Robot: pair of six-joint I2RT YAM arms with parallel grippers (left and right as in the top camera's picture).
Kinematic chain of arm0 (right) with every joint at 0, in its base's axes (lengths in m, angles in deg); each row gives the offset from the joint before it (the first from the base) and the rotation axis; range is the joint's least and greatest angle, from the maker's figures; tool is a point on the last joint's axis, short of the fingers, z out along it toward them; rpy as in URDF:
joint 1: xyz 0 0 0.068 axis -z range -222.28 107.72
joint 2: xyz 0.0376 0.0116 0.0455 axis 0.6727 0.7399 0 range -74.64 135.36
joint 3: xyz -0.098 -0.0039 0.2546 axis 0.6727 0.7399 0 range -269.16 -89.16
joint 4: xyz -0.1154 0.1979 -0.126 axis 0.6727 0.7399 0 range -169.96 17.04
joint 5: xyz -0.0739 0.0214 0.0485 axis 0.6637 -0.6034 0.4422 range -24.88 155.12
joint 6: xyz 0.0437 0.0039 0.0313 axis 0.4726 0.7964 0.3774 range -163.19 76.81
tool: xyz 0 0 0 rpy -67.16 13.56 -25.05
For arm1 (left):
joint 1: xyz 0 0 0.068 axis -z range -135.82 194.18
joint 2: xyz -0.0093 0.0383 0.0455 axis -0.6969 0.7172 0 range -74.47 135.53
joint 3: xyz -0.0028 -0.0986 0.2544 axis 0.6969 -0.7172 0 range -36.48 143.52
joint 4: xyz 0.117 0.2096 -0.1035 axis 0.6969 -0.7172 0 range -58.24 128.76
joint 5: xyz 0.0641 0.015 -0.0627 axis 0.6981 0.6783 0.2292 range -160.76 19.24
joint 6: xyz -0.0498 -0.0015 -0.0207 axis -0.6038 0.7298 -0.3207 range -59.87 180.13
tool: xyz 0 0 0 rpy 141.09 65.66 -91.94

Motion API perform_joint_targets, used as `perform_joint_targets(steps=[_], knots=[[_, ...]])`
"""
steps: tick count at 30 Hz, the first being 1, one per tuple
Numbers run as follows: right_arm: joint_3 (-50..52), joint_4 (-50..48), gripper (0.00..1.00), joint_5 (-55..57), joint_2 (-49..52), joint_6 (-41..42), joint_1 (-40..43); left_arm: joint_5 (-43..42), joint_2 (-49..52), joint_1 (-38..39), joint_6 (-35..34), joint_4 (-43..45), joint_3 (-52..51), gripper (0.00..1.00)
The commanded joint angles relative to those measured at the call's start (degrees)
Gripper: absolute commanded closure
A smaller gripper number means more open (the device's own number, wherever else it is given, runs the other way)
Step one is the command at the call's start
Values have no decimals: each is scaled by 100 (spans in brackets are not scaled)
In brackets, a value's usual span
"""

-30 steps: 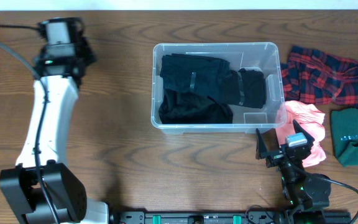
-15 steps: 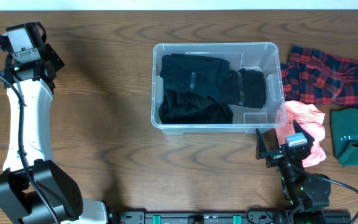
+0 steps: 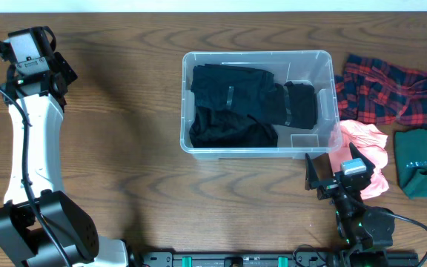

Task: Pack container
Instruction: 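Reach the right gripper toward the pink garment on the right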

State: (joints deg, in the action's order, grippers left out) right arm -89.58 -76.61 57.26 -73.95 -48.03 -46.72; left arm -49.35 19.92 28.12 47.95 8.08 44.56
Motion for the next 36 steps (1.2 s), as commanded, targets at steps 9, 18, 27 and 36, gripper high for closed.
perform_joint_targets(steps=[9, 18, 27, 36], knots=[[11, 9, 1, 35, -31, -61, 57, 74, -42, -15, 4, -15, 31, 2], [11, -369, 1, -494, -31, 50, 63, 74, -42, -15, 4, -15, 31, 2], [-960, -503, 1, -769, -24, 446, 63, 74, -42, -15, 4, -15, 31, 2], [-3407, 1126, 1, 1167, 833, 356, 63, 74, -42, -15, 4, -15, 31, 2]])
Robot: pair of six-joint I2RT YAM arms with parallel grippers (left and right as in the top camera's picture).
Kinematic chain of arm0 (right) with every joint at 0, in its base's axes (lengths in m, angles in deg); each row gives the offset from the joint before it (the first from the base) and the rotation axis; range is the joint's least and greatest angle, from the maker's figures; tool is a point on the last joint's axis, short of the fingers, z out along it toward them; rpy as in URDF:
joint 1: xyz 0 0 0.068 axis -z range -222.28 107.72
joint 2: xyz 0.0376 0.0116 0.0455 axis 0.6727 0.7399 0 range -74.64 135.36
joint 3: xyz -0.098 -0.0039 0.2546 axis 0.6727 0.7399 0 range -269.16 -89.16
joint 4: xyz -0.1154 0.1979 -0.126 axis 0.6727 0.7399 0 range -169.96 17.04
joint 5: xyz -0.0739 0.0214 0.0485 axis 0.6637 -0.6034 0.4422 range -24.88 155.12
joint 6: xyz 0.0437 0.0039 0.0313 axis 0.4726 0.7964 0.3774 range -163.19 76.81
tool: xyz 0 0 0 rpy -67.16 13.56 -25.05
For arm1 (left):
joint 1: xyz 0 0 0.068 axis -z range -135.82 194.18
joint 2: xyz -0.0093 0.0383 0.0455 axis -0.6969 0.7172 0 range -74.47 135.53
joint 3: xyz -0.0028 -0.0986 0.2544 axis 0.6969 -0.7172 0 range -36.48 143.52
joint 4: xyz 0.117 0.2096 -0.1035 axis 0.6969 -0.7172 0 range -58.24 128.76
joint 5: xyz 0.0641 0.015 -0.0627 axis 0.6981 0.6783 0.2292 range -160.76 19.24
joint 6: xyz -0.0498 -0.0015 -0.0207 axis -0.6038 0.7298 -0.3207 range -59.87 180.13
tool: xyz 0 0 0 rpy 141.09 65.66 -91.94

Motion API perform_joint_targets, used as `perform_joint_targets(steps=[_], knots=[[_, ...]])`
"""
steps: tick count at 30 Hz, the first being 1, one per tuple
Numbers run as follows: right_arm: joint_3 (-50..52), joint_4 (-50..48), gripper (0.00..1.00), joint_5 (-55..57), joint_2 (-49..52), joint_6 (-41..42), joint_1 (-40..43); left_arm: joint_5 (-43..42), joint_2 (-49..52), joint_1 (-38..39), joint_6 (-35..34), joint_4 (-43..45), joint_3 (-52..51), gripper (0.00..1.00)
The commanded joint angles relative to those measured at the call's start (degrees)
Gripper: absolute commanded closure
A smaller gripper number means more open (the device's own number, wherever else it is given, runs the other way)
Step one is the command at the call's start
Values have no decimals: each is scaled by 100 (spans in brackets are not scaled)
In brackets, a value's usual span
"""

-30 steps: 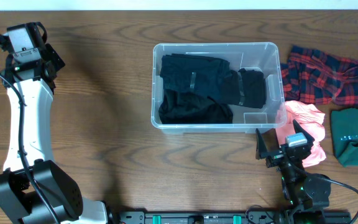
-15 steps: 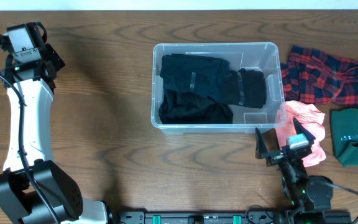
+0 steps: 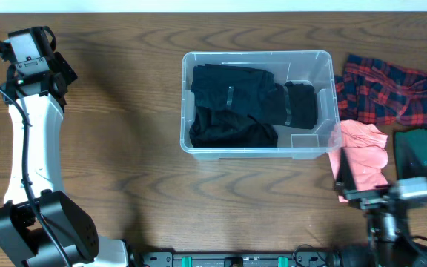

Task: Pack container
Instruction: 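Reach the right gripper toward the pink garment on the right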

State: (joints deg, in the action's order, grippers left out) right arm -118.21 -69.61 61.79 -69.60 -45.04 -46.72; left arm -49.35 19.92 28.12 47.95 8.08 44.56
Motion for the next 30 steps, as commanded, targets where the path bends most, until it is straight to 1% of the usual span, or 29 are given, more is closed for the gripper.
perform_joint_targets(steps=[1, 4, 10, 12, 18, 19, 20, 25, 30], knots=[[-772, 636, 1, 723, 555, -66, 63, 74, -42, -15, 4, -15, 31, 2], [-1436, 1285, 1, 857, 1078, -391, 63, 74, -42, -15, 4, -17, 31, 2], [-2439, 2527, 1, 1858, 1978, -446, 66, 74, -42, -15, 4, -15, 31, 2], [-2618, 2769, 1, 1812, 2247, -415, 63, 74, -42, -15, 4, -15, 31, 2], [-3163, 3711, 1, 1827, 3541, -348, 74, 72, -42, -15, 4, -15, 31, 2], [-3307, 3923, 1, 1827, 3982, -227, 83, 74, -42, -15, 4, -15, 31, 2], [-3346, 3982, 1, 1825, 4103, -175, 85, 74, -42, -15, 4, -15, 31, 2], [-3722, 4618, 1, 1762, 5320, 330, 219, 74, -42, -15, 4, -15, 31, 2], [-3775, 4889, 1, 835, 6168, 374, 352, 74, -42, -15, 4, -15, 31, 2]])
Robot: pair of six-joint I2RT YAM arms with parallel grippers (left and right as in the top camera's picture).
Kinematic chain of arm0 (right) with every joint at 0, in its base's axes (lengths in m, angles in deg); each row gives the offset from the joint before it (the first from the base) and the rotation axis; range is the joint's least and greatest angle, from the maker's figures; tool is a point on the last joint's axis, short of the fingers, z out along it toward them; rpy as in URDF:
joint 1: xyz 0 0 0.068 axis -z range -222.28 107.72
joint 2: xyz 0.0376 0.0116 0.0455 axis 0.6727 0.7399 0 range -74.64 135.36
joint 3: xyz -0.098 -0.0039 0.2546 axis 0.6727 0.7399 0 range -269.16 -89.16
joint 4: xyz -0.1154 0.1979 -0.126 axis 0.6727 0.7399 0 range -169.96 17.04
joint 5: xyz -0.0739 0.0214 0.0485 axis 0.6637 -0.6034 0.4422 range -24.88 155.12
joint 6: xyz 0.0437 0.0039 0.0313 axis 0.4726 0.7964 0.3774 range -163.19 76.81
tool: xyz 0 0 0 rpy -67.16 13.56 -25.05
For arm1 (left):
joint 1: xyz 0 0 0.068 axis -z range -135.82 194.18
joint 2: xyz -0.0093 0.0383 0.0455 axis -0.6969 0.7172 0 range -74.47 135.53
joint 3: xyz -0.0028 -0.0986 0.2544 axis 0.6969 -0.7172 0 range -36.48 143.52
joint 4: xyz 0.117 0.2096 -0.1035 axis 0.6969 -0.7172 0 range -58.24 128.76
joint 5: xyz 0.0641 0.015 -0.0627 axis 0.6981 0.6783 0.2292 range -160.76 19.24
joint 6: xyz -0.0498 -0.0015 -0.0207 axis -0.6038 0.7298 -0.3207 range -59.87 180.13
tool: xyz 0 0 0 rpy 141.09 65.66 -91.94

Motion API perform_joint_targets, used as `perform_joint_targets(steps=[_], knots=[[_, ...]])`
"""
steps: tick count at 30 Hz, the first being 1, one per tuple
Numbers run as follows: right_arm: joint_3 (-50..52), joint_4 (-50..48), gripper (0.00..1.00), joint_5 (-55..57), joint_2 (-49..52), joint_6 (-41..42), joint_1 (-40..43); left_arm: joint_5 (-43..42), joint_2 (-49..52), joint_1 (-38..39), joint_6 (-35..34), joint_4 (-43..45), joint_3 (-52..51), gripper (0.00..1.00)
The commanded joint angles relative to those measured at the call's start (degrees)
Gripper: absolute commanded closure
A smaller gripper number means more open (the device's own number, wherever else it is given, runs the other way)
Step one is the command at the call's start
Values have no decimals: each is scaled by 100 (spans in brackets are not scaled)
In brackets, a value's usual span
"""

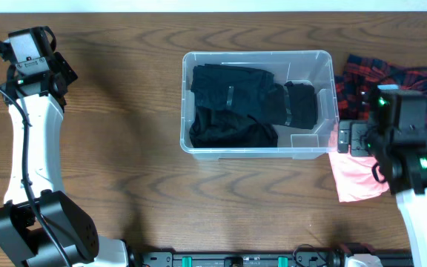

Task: Pack container
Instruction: 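Reach the right gripper toward the pink garment on the right, then close the right gripper on the pink garment and grasp it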

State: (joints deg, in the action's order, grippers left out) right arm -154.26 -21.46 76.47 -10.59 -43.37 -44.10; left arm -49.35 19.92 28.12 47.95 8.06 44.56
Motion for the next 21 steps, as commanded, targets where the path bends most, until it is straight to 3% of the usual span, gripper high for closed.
perform_joint_targets(steps=[1, 13, 21], knots=[[-170, 87, 1, -719, 323, 205, 92, 74, -42, -15, 4, -13, 31, 2], [-175, 177, 1, -702, 422, 798, 247, 72, -42, -15, 4, -13, 31, 2], [-175, 70, 1, -1261, 627, 1086, 1631, 74, -42, -15, 4, -13, 31, 2]])
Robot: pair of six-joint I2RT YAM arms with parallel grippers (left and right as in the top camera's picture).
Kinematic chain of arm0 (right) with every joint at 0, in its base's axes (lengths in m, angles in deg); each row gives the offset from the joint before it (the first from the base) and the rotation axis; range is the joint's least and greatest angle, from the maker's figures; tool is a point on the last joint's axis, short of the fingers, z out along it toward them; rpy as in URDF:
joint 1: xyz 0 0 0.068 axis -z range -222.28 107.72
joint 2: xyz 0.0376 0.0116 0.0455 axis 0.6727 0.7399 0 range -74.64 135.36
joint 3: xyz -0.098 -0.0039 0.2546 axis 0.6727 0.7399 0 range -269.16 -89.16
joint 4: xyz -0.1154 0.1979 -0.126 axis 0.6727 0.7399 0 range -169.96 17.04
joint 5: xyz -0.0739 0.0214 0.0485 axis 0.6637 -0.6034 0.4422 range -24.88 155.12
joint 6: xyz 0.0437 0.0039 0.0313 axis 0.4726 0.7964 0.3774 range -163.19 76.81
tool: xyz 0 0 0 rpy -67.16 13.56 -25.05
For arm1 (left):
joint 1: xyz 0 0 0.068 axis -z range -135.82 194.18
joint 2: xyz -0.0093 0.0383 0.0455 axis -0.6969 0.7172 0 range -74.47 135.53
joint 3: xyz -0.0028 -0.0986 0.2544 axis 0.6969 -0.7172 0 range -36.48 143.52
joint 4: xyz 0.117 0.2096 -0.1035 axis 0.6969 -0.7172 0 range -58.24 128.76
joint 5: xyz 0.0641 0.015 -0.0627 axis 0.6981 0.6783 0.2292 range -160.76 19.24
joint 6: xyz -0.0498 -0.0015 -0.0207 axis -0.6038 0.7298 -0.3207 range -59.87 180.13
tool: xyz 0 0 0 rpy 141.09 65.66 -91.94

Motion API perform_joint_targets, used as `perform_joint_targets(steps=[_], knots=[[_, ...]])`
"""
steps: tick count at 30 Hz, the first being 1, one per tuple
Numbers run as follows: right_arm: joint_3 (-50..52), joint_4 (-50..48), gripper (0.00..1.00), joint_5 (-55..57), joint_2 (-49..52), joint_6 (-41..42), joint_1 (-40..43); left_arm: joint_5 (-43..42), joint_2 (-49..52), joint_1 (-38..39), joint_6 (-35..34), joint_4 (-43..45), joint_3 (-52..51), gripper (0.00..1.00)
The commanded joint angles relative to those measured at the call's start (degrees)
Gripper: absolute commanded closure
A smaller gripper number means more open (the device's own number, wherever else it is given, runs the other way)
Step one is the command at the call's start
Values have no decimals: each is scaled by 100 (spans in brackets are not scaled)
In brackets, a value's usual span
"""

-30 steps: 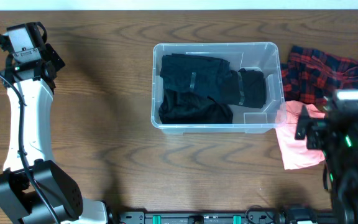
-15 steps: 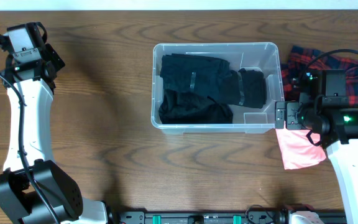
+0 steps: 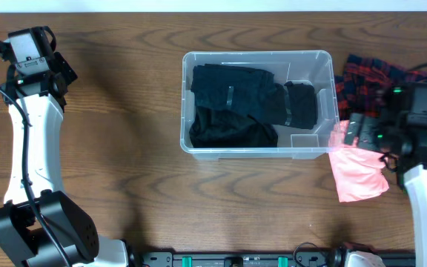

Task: Pack container
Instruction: 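Close the right gripper on the pink garment and grasp it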

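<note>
A clear plastic container [image 3: 325,63] stands mid-table with black clothes [image 3: 236,100] lying inside. To its right a pink garment [image 3: 358,174] lies flat on the table. My right gripper [image 3: 358,132] hovers over the garment's upper left edge, close to the container's right wall. Its fingers look spread, with nothing between them. My left gripper [image 3: 54,67] is far off at the table's back left, and its jaws do not show clearly.
A red and black plaid cloth [image 3: 362,81] lies behind the pink garment, at the right of the container. The right arm [image 3: 425,141] covers the table's right edge and whatever lies under it. The left arm [image 3: 32,148] runs along the left side.
The right arm has shifted to the right and slightly toward the front. Its gripper stays over the pink garment's upper left edge. The garment, the container and the left arm have not moved.
The right gripper stood open near the front edge, beside the crumpled pink garment. Then it was further right at the front edge, with the garment lying flatter. Later it was over the garment's top beside the container, where it remains. The left arm never moved.
</note>
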State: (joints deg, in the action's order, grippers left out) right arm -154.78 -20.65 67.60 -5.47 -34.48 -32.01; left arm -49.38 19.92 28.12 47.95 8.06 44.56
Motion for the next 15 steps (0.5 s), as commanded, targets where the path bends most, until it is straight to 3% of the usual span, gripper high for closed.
perform_joint_targets(steps=[1, 7, 15], knots=[[-122, 33, 1, -533, 186, 197, 597, 76, -42, -15, 4, -13, 31, 2], [-120, 367, 1, -573, 774, -387, 1071, 74, -42, -15, 4, -13, 31, 2], [-120, -125, 1, -573, 1766, -588, 1158, 76, -42, -15, 4, -13, 31, 2]])
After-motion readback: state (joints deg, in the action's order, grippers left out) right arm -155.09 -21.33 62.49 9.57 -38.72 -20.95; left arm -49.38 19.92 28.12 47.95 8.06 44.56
